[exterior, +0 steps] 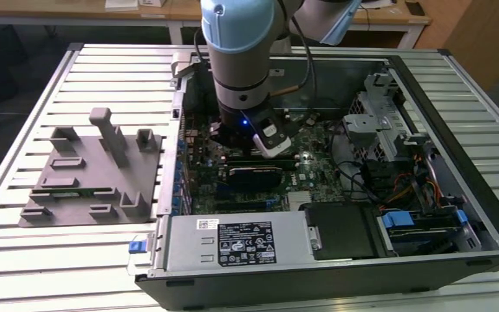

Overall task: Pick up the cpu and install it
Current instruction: 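Install the second cpu locking lever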

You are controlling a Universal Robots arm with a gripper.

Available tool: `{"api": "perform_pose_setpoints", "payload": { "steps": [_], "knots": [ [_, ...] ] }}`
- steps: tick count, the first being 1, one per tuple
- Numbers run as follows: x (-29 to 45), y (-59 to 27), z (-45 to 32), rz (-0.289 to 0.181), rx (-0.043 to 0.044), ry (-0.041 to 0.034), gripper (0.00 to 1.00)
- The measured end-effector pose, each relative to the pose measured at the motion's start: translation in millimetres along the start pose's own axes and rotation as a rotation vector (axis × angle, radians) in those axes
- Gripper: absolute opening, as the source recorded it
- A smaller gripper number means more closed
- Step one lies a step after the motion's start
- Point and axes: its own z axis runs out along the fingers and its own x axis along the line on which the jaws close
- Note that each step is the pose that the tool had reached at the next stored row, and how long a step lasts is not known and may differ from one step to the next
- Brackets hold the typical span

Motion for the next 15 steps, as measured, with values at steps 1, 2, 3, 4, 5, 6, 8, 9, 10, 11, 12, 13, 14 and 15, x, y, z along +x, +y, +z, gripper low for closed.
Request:
{"api": "perform_pose_setpoints", "payload": {
  "steps": [1,2,3,4,5,6,8,9,10,11,12,13,14,15],
  "knots": [
    [0.8,-0.4,0.4,-0.004,-0.0033,0.0006,0.11],
    [1.4,-0.9,0.9,-0.008,-0.0072,0.0012,0.11],
    [1.9,-1.4,1.1,-0.010,-0.0096,0.0015,0.11],
    [2.3,-1.9,1.1,-0.011,-0.0108,0.0017,0.11],
    [2.5,-2.5,1.1,-0.012,-0.0122,0.0018,0.11],
    [2.7,-3.1,1.1,-0.012,-0.0144,0.0018,0.11],
    [3.0,-4.8,0.9,-0.013,-0.0236,0.0016,0.11],
    [3.1,-5.7,0.8,-0.013,-0.0286,0.0016,0.11],
    [3.1,-6.6,0.7,-0.013,-0.0337,0.0015,0.11],
    [3.2,-7.5,0.7,-0.013,-0.0388,0.0014,0.11],
    [3.2,-8.3,0.7,-0.012,-0.0427,0.0012,0.11],
    [3.2,-9.1,0.7,-0.012,-0.0459,0.0012,0.11],
    [3.3,-9.8,0.9,-0.012,-0.0487,0.0011,0.11],
    [3.5,-10.3,1.2,-0.012,-0.0537,0.0009,0.11]
  ]
}}
